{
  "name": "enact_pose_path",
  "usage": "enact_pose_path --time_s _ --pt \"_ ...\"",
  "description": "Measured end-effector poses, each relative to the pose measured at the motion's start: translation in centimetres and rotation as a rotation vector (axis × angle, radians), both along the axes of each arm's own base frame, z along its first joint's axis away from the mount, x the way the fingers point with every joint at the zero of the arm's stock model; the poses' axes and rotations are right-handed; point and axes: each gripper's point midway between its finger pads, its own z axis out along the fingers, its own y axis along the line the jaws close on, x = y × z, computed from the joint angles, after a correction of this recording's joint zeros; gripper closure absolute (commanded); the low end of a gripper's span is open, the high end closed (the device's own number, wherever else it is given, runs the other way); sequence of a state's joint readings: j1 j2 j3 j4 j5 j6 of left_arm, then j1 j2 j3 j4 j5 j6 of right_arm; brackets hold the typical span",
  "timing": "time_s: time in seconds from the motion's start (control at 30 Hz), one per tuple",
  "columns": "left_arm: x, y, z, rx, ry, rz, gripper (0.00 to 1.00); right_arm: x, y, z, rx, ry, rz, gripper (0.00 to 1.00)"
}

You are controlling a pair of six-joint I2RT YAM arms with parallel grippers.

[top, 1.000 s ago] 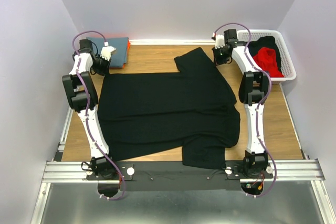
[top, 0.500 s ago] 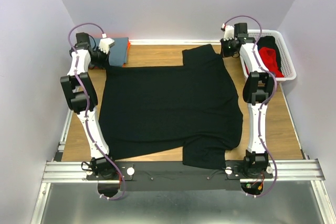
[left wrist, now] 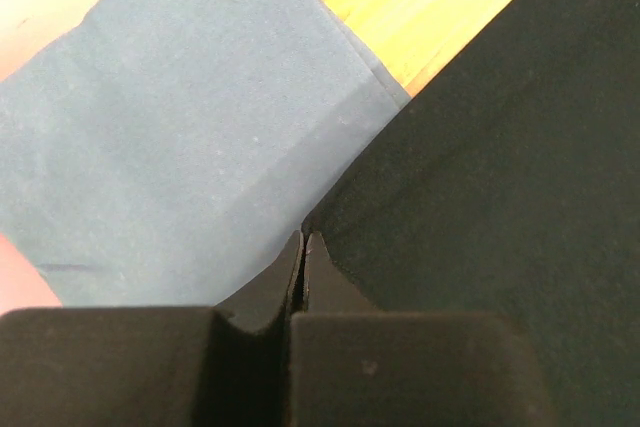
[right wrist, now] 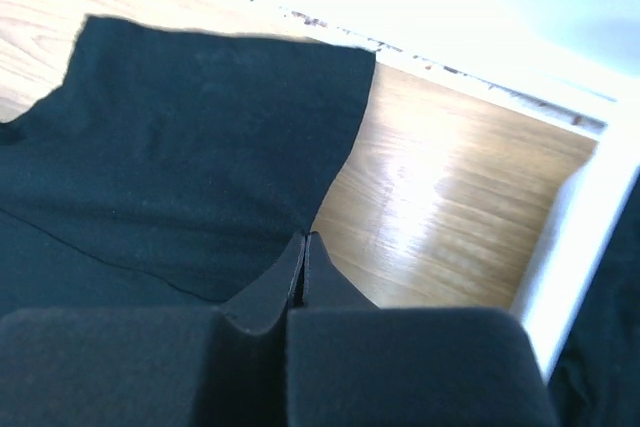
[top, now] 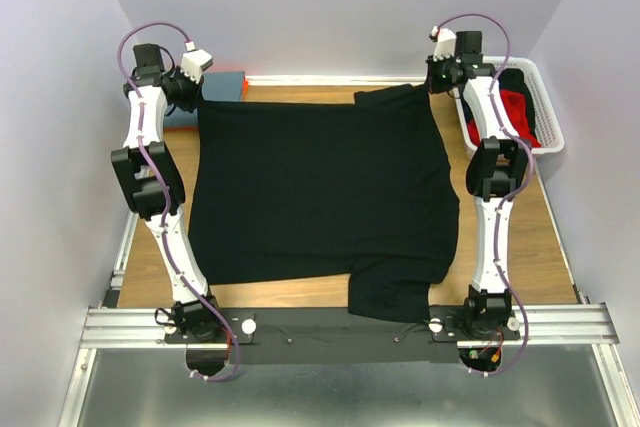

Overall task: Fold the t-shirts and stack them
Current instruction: Fold the tshirt

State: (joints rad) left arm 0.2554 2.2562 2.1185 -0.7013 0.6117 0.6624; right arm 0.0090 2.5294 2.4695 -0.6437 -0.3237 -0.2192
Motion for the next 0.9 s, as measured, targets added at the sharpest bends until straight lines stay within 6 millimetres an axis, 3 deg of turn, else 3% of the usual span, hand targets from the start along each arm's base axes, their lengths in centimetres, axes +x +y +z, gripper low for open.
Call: enact_pose_path --time_s 0.17,0.43,0.6,0.9 --pt "-0.2 0.1 0.2 0.000 -0.008 -0.010 1.00 -0.6 -0.9 2.0 0.011 -0.021 -0.006 1.00" --pt "-2.5 1.0 1.6 0.038 -0.036 -0.041 1.00 -3.8 -0.5 5.7 0.033 -0.038 0.030 0.99" --pt "-3.9 1.5 1.8 0.069 -0.040 -0.066 1.00 -5.6 -0.1 5.7 0.044 -0.013 0.048 0.99" --pt "-7.0 1.3 -0.3 0.108 0.002 -0.122 1.00 -8.8 0.2 4.5 0.053 0.050 0.071 1.00"
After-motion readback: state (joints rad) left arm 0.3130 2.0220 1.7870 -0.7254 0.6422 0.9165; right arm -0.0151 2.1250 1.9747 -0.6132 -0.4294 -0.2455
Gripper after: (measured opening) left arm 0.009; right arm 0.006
